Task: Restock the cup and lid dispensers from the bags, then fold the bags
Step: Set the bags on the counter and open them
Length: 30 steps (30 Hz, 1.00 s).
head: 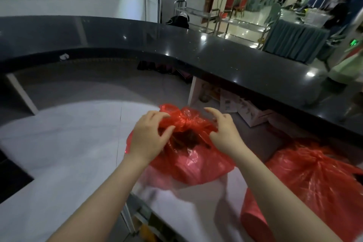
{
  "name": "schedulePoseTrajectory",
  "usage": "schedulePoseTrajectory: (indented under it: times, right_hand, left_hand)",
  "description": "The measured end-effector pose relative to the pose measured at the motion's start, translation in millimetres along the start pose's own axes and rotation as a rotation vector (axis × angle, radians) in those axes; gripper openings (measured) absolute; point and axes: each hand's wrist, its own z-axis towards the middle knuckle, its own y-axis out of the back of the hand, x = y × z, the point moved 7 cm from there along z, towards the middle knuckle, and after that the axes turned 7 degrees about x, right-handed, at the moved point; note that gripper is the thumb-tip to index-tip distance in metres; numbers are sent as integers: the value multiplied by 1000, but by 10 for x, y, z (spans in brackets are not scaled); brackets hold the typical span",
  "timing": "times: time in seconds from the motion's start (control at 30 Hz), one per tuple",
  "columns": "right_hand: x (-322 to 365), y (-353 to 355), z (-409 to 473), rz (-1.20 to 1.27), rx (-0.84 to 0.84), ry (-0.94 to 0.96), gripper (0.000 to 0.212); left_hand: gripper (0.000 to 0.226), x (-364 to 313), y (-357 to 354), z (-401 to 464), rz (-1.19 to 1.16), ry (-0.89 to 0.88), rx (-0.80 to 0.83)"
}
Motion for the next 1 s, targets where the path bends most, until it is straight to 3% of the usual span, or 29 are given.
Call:
schedulePoseTrajectory:
  times: [0.07, 0.13, 0.27, 0.4, 0.6, 0.73, 0.83, 0.9, 1.0]
  right_hand:
    - [103, -86, -25, -117, -22, 113, 58]
    - [160, -144, -42, -231, -28, 174, 37]
    - [52, -155, -45, -395, -34, 104, 34]
    - [-56, -293, -38, -478, 103, 110, 17]
    - [-332, 45, 66, -242, -144, -64, 14]
    - [-593, 423, 107, -170, -328, -276, 18]
    - [-751, 620, 62, -145, -363, -376, 19]
    - [-583, 608, 39, -174, -395, -270, 23]
    - [9, 436, -79, -224, -458, 107, 48]
  left_hand:
    - [39, -80, -282, 40, 29, 20, 176]
    - [43, -27, -497, 36, 78, 94, 307]
    - [40, 142, -647, -37, 63, 178, 354]
    - [9, 204, -707, -138, 144, 160, 434]
    - [18, 417, -437, -60, 40, 258, 282]
    - [11, 756, -45, 71, 125, 373, 157]
    - [9, 1031, 208, -13, 162, 490, 121]
    - [10, 968, 230, -26, 188, 458, 134]
    - [36, 611, 137, 32, 157, 250, 88]
